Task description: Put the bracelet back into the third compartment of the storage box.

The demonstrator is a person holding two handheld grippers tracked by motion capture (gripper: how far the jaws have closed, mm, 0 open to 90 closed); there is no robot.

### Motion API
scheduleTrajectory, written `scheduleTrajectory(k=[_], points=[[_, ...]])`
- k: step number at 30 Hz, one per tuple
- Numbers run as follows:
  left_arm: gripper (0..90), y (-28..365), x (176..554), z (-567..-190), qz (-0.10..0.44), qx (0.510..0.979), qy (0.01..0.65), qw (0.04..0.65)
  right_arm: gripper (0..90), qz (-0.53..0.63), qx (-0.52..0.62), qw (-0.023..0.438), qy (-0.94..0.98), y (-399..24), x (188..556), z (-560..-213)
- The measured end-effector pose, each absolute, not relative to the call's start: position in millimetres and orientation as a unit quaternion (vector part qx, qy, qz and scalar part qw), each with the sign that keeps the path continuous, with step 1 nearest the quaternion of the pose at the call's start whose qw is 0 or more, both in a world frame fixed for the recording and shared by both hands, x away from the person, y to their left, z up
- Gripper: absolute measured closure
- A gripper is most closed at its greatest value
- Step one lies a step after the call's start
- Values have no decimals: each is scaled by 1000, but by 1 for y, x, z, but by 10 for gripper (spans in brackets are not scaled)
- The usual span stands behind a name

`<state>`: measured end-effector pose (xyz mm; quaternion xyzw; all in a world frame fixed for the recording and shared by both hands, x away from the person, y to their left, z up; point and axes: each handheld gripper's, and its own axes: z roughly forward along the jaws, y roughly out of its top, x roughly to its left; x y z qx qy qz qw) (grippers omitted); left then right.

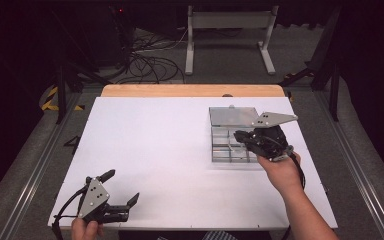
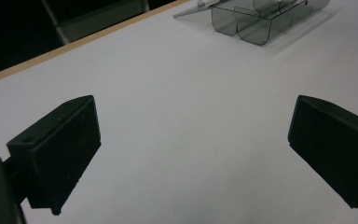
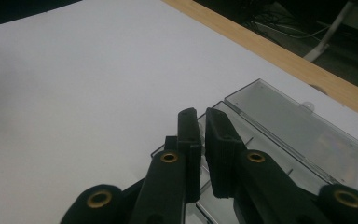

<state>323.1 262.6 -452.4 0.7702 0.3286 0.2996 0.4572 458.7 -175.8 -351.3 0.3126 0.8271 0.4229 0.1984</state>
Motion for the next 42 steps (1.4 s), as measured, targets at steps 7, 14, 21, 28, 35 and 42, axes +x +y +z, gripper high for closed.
scheduleTrajectory(k=[7, 14, 21, 28, 35, 42], points=[[30, 263, 324, -453, 299, 770, 329, 457, 854, 418, 336, 207, 818, -195, 467, -348], [30, 263, 324, -453, 299, 770, 329, 457, 854, 413, 353, 213, 812, -209, 475, -341], [30, 263, 324, -453, 299, 770, 330, 457, 854, 414, 364, 218, 805, -221, 484, -336], [30, 263, 325, -453, 299, 771, 330, 455, 854, 419, 392, 208, 792, -235, 495, -336], [30, 262, 324, -454, 299, 772, 330, 454, 854, 410, 402, 214, 790, -233, 504, -341], [30, 263, 325, -454, 298, 771, 331, 455, 853, 392, 415, 221, 791, -228, 518, -349]])
